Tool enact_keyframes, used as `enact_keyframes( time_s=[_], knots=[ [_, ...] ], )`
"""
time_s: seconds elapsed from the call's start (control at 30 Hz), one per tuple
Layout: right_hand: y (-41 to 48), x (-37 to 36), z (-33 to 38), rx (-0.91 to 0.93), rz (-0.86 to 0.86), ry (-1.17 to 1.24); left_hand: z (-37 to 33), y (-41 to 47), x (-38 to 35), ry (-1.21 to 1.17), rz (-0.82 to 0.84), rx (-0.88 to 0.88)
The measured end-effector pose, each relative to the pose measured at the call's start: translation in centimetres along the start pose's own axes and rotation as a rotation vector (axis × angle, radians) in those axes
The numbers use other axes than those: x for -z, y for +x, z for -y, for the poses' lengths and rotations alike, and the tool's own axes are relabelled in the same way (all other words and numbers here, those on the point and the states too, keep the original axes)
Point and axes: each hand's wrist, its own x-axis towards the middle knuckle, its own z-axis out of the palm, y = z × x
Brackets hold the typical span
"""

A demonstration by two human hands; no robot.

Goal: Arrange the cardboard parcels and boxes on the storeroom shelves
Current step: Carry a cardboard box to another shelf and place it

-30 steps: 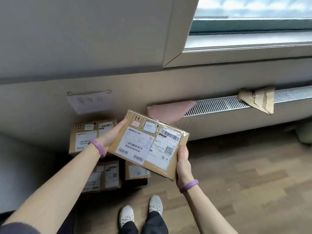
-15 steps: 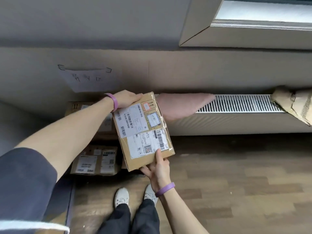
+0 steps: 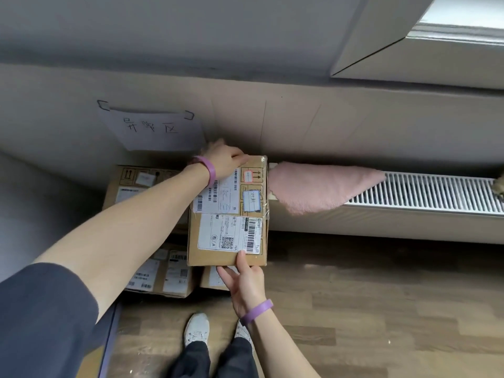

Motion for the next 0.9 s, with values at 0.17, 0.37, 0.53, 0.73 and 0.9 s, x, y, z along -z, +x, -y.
enact_keyframes(
  time_s=[0.17, 0.37, 0.53, 0.73, 0.9],
  knots=[
    [2.2, -1.5, 0.4, 0.017, -0.039, 0.055, 0.3, 2.0, -1.8, 0.144, -0.037, -0.065],
    [2.9, -1.7, 0.6, 0.001, -0.08, 0.032, 1.5, 1.4, -2.5, 0.104, -0.138, -0.143],
    [2.8, -2.1, 0.9, 0.005, -0.125, -0.001, 2.3, -2.1, -3.0, -0.023, -0.077, -0.2],
    [-0.2, -5.3, 2.6, -0.08, -0.163, -0.138, 3.1, -6.6, -1.9, -0.086, 0.036, -0.128],
    [-4.1, -7.9, 3.7, -0.035, -0.186, -0.192, 3.0, -11.6, 0.7, -0.283, 0.034, -0.079]
  ],
)
